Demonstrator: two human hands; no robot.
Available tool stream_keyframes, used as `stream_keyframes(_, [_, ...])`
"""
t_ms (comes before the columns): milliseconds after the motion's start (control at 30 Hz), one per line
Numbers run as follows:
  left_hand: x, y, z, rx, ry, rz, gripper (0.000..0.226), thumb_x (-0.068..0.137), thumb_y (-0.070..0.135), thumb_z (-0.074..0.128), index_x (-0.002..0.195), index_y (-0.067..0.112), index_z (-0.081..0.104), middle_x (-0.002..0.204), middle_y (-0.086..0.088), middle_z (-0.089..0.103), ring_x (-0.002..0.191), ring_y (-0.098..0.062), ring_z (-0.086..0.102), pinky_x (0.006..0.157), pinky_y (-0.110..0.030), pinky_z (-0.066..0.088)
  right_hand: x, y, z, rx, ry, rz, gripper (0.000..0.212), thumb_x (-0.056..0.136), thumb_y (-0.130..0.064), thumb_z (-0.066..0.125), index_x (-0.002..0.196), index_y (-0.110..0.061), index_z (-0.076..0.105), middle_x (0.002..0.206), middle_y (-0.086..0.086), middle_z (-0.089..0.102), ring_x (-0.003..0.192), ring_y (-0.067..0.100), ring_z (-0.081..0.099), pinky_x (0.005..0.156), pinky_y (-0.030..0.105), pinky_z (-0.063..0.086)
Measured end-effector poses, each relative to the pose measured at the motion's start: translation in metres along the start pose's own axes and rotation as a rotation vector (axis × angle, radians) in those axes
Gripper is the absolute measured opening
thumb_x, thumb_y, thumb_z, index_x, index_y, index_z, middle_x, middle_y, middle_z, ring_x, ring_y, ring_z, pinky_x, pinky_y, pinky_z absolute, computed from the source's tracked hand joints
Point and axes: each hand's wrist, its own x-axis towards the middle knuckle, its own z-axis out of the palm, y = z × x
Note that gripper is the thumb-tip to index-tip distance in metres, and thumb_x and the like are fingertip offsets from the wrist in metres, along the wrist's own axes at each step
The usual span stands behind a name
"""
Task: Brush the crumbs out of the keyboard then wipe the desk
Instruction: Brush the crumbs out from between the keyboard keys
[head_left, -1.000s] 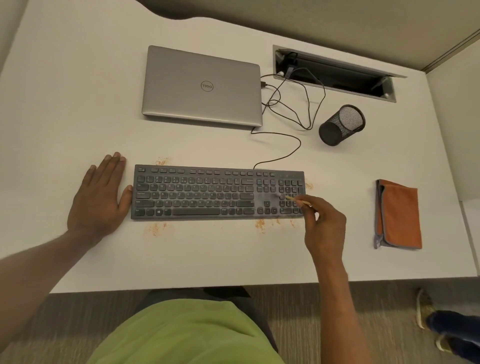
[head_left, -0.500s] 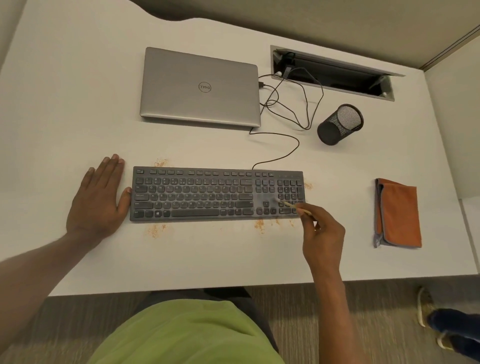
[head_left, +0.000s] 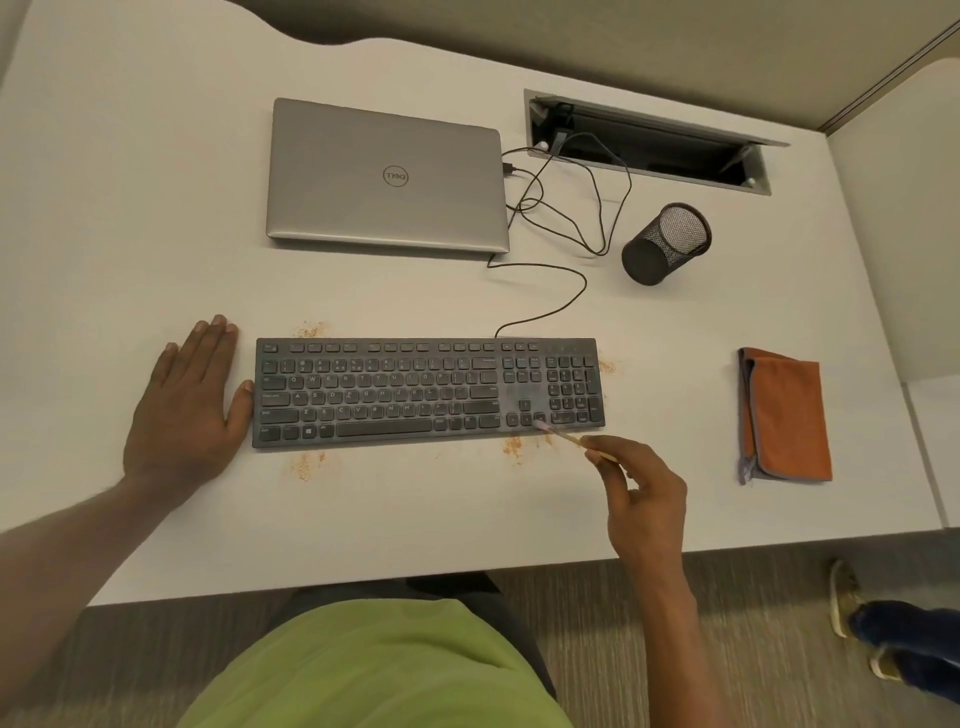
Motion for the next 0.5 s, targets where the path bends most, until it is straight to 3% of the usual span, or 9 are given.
stream_keyframes(333, [0.001,0.001,0.0,0.003,0.002,0.0,0.072,0.108,0.045,0.025,0.17,0.009,0.021,0.177,-0.005,0.02,0.165,-0.022,0.015,0.135,-0.046,0.01,0.006,0.027,-0.019,-0.156,0.091,0.005,0.021,0.096,-0.014,0.069,0.111,-0.026,0.076,0.105,-0.009,0.074,0.097,0.016,0.068,0.087,0.047,0.057])
stream_keyframes(500, [0.0,-0.002,0.001,0.007,-0.003,0.0,0.073,0.107,0.045,0.024,0.17,0.008,0.021,0.177,-0.005,0.019,0.165,-0.023,0.014,0.134,-0.047,0.011,0.005,0.013,-0.012,-0.017,0.048,-0.021,0.021,0.094,-0.006,0.071,0.11,-0.018,0.078,0.107,-0.008,0.075,0.103,0.015,0.069,0.089,0.04,0.057])
